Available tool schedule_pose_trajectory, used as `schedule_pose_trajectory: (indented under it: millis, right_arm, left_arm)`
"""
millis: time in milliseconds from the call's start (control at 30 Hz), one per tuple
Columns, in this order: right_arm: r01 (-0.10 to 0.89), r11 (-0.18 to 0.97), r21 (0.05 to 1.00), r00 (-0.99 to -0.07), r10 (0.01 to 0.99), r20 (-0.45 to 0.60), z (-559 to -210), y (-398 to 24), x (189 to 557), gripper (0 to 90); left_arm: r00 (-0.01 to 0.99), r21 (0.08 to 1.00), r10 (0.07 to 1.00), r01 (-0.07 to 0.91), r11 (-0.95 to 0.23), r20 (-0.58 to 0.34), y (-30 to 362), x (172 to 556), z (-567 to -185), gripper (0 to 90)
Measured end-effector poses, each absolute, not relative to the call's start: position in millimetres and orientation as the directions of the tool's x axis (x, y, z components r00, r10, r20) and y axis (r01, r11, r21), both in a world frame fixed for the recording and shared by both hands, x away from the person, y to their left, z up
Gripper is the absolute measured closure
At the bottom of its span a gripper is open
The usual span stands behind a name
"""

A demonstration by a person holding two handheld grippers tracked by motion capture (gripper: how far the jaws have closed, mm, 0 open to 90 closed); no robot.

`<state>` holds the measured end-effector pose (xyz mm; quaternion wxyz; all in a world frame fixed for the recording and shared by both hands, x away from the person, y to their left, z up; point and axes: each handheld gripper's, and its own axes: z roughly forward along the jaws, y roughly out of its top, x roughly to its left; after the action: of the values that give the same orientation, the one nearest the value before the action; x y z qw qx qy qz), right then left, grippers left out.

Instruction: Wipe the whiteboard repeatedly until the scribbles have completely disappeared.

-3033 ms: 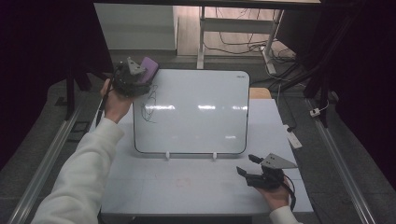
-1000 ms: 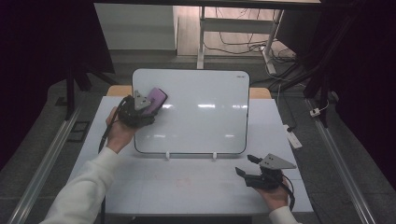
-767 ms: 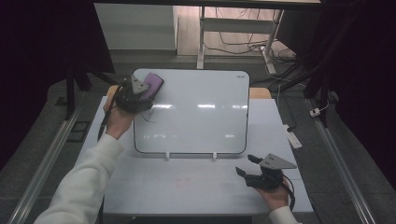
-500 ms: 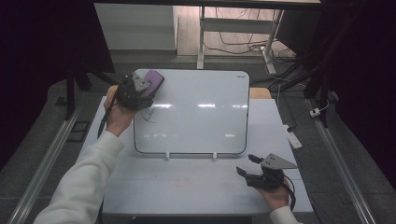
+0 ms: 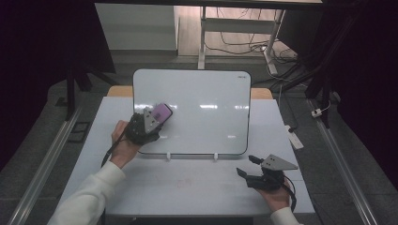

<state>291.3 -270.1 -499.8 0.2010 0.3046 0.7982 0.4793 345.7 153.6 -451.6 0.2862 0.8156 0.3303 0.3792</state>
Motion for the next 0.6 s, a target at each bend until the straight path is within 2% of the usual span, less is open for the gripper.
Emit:
schedule_pose_trajectory:
  millis: [267, 600]
  right_arm:
    - [0.293, 0.356, 0.887, -0.733, 0.679, -0.030, -500, -270, 291, 28.6]
    - [0.298, 0.356, 0.886, -0.731, 0.682, -0.028, -500, -271, 292, 28.6]
  left_arm:
    - [0.548, 0.706, 0.734, 0.327, -0.629, 0.400, 153, 341, -457, 41.1]
    - [0.444, 0.760, 0.811, 0.351, -0.548, 0.381, 176, 396, -390, 41.2]
